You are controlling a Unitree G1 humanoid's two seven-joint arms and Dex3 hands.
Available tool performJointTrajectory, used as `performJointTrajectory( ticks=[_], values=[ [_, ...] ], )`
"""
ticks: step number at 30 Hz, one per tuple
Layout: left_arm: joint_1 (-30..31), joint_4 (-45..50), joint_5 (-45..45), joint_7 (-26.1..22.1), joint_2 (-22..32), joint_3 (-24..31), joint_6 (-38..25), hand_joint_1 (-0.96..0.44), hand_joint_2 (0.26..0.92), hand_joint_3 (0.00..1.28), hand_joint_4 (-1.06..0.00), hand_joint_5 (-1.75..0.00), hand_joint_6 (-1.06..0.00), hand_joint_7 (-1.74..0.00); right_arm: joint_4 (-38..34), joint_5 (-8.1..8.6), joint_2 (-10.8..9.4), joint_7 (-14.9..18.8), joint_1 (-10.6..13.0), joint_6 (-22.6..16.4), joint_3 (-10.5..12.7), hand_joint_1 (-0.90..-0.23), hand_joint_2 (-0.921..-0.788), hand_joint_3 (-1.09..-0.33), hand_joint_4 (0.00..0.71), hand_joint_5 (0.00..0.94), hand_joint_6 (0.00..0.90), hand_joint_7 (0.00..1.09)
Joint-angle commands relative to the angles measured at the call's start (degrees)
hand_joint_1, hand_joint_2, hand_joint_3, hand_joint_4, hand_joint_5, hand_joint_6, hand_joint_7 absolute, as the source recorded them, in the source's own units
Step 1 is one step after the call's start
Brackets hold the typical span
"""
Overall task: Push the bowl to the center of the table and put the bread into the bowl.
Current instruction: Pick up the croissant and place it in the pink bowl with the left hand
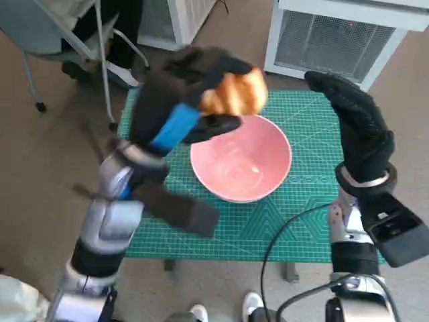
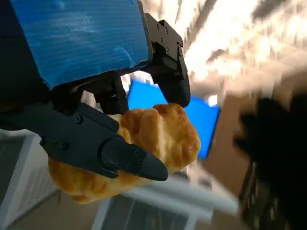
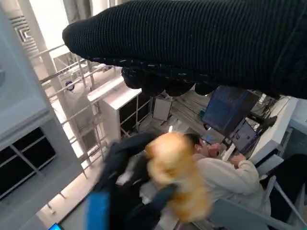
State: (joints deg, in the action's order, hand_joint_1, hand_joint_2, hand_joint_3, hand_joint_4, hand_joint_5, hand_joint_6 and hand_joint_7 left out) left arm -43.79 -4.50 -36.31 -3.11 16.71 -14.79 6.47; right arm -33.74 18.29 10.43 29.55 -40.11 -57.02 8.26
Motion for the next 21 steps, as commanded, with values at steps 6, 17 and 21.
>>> performJointTrajectory(
  ticks=[6,17,21],
  values=[
    [-6.02,-20.45,3.81,-6.64,-1.85,-4.66,4.94,0.0,0.921,0.13,-0.66,-1.2,-0.51,-1.27,0.76,0.39,0.29,0.4,1.37,1.03,-0.05,-0.552,-0.921,-0.713,0.289,0.0,0.083,0.54],
    [-11.54,-29.3,11.81,-33.13,0.3,-6.3,0.69,-0.18,0.918,0.12,-0.16,-0.19,-0.25,-0.37,2.21,-0.15,0.78,-0.27,2.11,1.18,0.4,-0.554,-0.921,-0.713,0.29,0.0,0.079,0.53],
    [-11.27,-28.79,12.25,-34.59,1.03,-5.79,0.56,-0.3,0.92,0.05,-0.07,-0.04,-0.19,-0.17,2.56,-0.85,0.74,-0.86,2.17,1.08,0.54,-0.554,-0.921,-0.713,0.29,0.0,0.078,0.53]
  ],
)
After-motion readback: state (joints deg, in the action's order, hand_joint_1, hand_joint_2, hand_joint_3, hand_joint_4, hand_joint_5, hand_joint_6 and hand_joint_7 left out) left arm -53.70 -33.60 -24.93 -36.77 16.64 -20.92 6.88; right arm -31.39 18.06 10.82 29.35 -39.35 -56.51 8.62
